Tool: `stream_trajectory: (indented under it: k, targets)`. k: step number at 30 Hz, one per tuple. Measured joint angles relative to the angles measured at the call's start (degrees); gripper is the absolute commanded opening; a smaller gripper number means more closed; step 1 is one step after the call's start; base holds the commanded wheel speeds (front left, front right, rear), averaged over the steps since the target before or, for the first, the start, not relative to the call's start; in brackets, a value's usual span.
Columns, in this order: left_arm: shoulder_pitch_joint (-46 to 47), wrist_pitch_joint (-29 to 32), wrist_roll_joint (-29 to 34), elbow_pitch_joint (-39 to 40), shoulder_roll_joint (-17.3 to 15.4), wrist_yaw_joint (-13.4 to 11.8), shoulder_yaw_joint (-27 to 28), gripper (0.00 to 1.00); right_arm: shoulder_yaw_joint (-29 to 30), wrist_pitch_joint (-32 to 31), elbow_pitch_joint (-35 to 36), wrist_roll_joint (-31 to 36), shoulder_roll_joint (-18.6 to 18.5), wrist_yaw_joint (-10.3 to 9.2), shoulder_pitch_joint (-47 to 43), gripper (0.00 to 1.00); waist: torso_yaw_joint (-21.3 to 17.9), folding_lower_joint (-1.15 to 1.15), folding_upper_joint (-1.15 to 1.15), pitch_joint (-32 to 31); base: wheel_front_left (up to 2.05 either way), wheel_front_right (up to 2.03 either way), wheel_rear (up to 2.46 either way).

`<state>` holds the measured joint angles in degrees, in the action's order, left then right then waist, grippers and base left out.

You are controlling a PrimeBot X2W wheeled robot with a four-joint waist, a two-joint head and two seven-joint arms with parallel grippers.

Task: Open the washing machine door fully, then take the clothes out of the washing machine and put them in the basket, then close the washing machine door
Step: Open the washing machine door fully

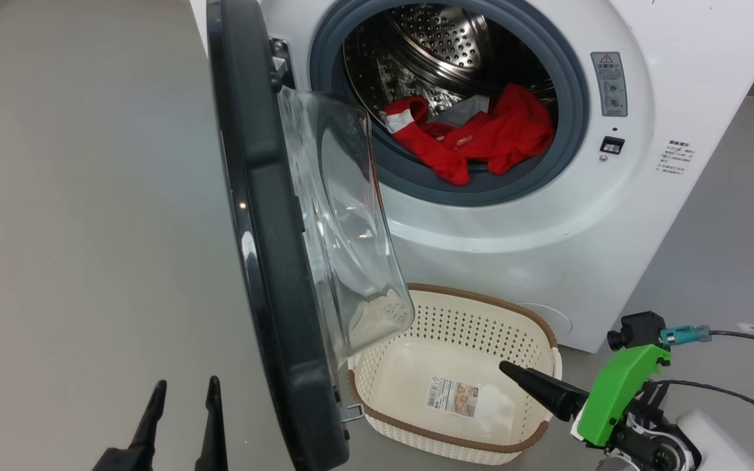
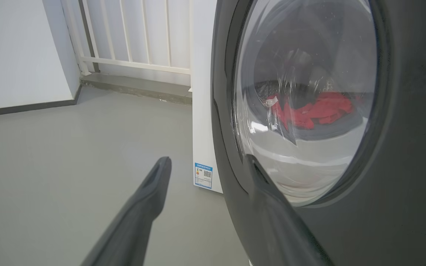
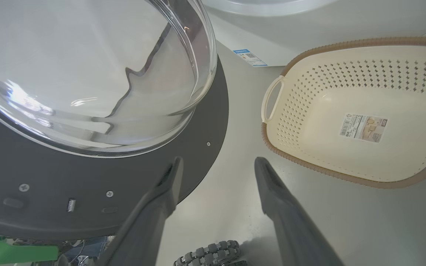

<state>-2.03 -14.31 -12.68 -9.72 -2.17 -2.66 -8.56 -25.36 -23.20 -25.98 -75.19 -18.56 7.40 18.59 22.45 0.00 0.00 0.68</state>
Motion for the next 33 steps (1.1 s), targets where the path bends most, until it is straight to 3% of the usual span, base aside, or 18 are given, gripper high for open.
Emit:
stream_trajectory:
  k: [14, 18, 26, 33]
  targets:
    - [-0.01, 0.0, 0.01, -0.32, 0.0, 0.0, 0.88, 1.0, -14.74, 33.83, -2.54, 17.16, -6.15, 0.0, -0.1, 1.0, 0.06, 0.0, 0.0, -1.06, 0.0, 0.0, 0.0]
    - [-0.03, 0.0, 0.02, -0.35, 0.01, 0.0, 1.12, 1.0, -14.72, 37.29, -4.27, 20.68, -6.17, 0.0, -0.02, 1.0, -0.2, 0.0, 0.0, -1.32, 0.0, 0.0, 0.0]
    - [-0.14, 0.01, 0.05, -0.33, 0.0, 0.0, 1.4, 1.0, 1.83, 37.51, 3.13, 37.23, -2.3, 0.0, -3.09, 1.0, -0.74, 0.0, 0.0, -1.22, 0.0, 0.0, 0.0]
    - [-0.14, 0.0, 0.44, -0.34, 0.01, 0.0, 1.31, 1.0, 10.56, 37.51, 8.64, 48.47, 2.57, 0.0, -10.04, 1.0, -0.43, 0.0, 0.0, -1.37, 0.0, 0.0, 0.0]
